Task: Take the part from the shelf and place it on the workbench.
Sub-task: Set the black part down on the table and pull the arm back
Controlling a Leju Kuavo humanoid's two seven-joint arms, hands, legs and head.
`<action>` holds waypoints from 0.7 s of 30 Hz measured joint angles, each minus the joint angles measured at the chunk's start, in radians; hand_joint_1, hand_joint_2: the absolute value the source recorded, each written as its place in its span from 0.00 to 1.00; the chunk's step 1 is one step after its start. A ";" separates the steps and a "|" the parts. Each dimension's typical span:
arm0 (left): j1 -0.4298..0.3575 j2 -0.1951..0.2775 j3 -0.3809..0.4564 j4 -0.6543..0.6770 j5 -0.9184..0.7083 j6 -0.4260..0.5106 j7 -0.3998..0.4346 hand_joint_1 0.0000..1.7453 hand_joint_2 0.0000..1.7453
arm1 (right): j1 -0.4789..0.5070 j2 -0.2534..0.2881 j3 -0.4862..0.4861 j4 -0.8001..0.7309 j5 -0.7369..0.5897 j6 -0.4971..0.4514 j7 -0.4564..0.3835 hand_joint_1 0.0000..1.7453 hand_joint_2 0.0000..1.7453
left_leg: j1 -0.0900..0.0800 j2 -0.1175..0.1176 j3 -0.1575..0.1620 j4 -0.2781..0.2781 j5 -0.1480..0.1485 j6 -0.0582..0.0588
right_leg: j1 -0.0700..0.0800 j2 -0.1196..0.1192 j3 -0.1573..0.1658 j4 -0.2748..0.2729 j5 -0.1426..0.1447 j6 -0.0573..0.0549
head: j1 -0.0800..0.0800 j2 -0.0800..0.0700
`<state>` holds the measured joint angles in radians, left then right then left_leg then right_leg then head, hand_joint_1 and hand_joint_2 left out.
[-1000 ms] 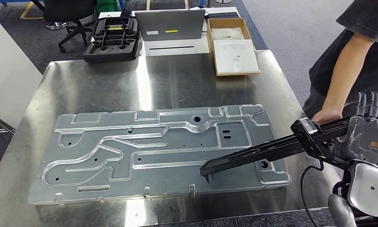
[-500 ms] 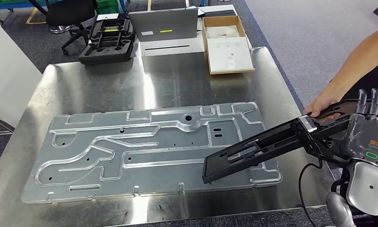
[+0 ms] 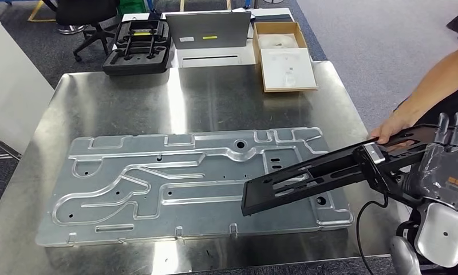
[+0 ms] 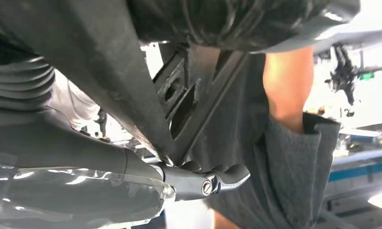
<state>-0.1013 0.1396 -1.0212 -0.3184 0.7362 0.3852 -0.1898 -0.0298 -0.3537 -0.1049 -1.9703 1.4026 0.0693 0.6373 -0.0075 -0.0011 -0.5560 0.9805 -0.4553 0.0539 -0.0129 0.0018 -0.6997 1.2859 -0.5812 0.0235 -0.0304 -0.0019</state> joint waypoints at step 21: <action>0.005 -0.008 0.024 0.002 -0.054 -0.007 0.017 0.00 0.00 | -0.033 0.140 -0.062 0.092 -0.682 -0.390 -0.278 0.00 0.00 | 0.013 -0.006 -0.032 0.058 -0.014 -0.053 | -0.006 0.027 0.113 -0.254 0.124 -0.029 | -0.005 0.000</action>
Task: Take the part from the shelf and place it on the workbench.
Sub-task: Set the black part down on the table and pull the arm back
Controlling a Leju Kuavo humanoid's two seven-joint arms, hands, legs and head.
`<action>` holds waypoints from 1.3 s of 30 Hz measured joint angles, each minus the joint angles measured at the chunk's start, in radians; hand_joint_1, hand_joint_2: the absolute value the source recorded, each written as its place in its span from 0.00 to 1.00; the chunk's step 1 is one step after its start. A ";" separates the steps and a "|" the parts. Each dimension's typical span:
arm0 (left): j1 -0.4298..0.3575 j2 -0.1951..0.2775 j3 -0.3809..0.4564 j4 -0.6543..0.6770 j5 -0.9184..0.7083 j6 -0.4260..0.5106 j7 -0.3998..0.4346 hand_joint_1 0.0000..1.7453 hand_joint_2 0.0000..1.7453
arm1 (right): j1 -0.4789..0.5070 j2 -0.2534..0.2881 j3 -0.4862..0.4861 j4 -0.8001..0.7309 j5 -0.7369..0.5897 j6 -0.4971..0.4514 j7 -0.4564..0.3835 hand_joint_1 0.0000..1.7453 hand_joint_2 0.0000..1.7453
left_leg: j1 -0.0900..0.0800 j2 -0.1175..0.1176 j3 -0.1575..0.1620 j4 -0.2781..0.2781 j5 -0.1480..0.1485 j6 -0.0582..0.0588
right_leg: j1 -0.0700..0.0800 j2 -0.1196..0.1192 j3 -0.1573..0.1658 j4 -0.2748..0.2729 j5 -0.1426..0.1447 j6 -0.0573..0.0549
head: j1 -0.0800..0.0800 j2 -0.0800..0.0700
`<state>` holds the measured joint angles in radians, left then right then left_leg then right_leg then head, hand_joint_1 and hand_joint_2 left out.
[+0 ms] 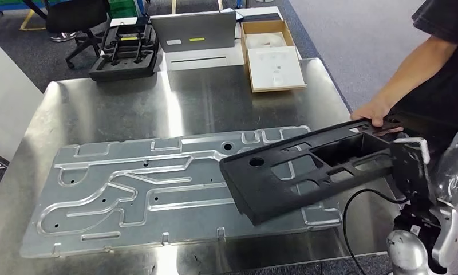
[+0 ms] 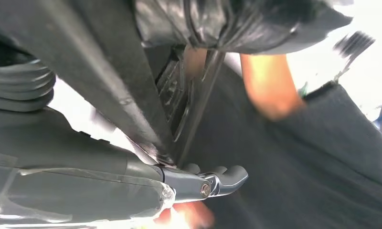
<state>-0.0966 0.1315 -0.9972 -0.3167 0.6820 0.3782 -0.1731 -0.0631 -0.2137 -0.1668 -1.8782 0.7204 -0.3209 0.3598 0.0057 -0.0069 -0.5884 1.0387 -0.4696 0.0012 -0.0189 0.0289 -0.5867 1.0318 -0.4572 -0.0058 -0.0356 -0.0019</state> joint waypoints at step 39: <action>0.004 0.007 0.074 0.003 -0.061 -0.014 0.027 0.00 0.00 | -0.045 0.055 -0.006 0.115 -1.289 -0.180 -0.465 0.00 0.00 | -0.008 0.000 0.023 -0.051 0.017 0.046 | 0.007 -0.023 -0.096 0.203 -0.106 0.029 | -0.001 0.000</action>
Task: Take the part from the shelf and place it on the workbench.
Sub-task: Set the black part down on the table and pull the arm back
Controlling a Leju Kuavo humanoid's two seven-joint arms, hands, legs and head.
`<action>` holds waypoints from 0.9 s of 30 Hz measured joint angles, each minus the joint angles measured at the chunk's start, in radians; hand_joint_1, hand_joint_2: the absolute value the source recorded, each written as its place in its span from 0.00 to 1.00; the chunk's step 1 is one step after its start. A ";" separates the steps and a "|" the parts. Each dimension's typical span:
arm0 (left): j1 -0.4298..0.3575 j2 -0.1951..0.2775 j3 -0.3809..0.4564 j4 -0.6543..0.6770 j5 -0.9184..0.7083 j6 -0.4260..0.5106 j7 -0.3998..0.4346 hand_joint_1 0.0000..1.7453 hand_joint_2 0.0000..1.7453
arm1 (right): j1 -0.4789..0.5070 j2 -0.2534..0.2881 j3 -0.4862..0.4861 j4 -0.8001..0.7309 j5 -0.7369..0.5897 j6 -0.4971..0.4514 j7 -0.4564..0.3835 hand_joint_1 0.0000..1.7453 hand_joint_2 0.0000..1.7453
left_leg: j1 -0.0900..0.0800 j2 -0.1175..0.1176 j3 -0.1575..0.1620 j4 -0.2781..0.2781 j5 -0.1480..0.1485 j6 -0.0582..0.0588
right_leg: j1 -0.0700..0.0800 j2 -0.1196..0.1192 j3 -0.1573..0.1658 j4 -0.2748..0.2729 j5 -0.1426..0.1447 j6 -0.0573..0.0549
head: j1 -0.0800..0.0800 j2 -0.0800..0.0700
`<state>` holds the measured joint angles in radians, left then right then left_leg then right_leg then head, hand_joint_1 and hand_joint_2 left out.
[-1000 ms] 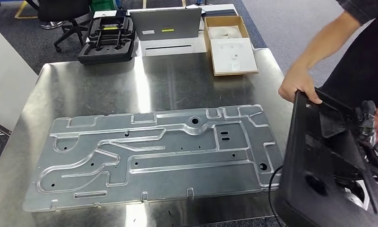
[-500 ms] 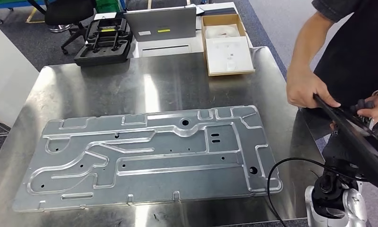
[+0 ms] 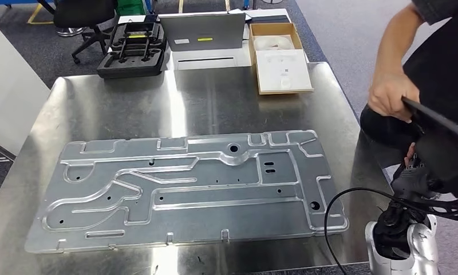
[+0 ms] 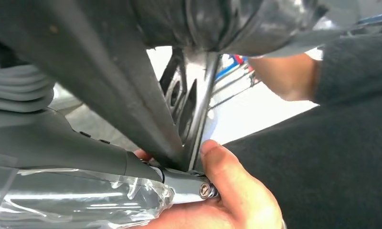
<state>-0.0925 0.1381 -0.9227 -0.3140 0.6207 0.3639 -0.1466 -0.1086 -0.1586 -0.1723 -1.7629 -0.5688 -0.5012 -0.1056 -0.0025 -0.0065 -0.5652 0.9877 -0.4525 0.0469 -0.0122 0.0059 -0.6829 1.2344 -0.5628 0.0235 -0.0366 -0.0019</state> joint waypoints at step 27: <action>0.008 -0.016 0.046 0.001 -0.032 0.008 0.039 0.00 0.00 | -0.072 -0.064 0.100 -0.080 1.839 0.858 0.804 0.00 0.00 | 0.001 -0.001 0.019 0.011 -0.025 -0.013 | -0.006 0.003 0.075 -0.178 0.102 -0.002 | -0.008 0.000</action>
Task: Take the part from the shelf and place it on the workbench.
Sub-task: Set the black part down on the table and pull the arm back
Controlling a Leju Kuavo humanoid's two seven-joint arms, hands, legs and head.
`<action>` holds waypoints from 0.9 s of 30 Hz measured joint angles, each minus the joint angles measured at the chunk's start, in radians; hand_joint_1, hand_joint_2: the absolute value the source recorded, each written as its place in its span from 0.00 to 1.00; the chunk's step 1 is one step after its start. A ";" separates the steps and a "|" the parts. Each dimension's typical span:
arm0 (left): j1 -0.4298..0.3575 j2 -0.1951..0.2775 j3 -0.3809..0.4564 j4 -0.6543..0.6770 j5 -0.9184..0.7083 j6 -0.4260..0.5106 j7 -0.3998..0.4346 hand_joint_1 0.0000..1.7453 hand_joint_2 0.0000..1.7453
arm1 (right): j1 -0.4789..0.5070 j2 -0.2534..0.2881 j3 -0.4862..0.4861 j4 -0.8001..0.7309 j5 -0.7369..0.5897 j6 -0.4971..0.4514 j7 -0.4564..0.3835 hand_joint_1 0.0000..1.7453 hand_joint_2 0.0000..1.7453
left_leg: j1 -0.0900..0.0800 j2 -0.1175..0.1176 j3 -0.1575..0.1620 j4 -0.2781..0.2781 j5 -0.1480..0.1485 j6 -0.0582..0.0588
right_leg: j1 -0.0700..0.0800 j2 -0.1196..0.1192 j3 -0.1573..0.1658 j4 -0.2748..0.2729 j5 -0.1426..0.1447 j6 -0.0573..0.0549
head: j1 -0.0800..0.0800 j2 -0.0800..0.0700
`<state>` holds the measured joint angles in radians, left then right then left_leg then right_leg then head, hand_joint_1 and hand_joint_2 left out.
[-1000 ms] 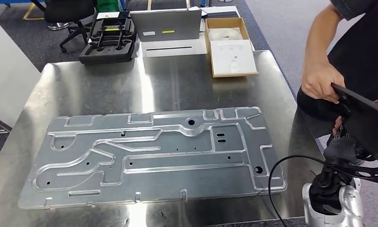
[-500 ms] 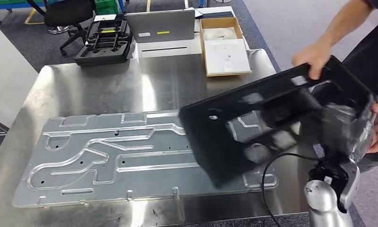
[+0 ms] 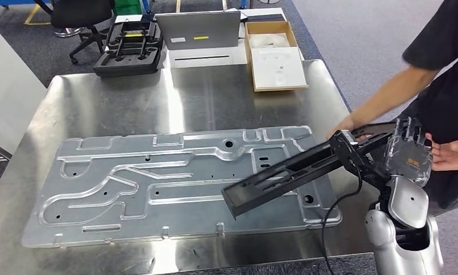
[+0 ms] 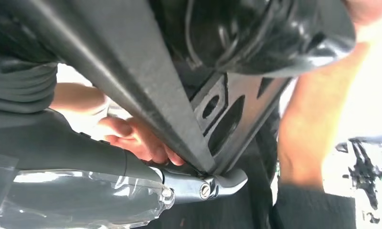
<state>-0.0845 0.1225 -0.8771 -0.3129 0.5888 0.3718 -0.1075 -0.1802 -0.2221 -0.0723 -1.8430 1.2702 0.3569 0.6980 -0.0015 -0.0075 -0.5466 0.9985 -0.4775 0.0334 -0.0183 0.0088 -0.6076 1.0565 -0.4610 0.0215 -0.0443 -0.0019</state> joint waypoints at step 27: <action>0.002 -0.014 0.014 0.000 -0.014 -0.003 -0.016 0.00 0.00 | 0.035 -0.031 0.018 -0.018 0.093 -0.033 0.005 0.00 0.00 | 0.010 0.000 -0.034 0.028 -0.003 -0.036 | 0.002 -0.001 0.003 -0.017 0.013 -0.016 | 0.002 0.000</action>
<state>-0.0825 0.1080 -0.8634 -0.3128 0.5746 0.3687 -0.1240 -0.1453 -0.2535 -0.0540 -1.8611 1.3628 0.3240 0.7027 0.0086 -0.0073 -0.5806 1.0265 -0.4809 -0.0025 -0.0164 0.0080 -0.6046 1.0395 -0.4483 0.0059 -0.0422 -0.0019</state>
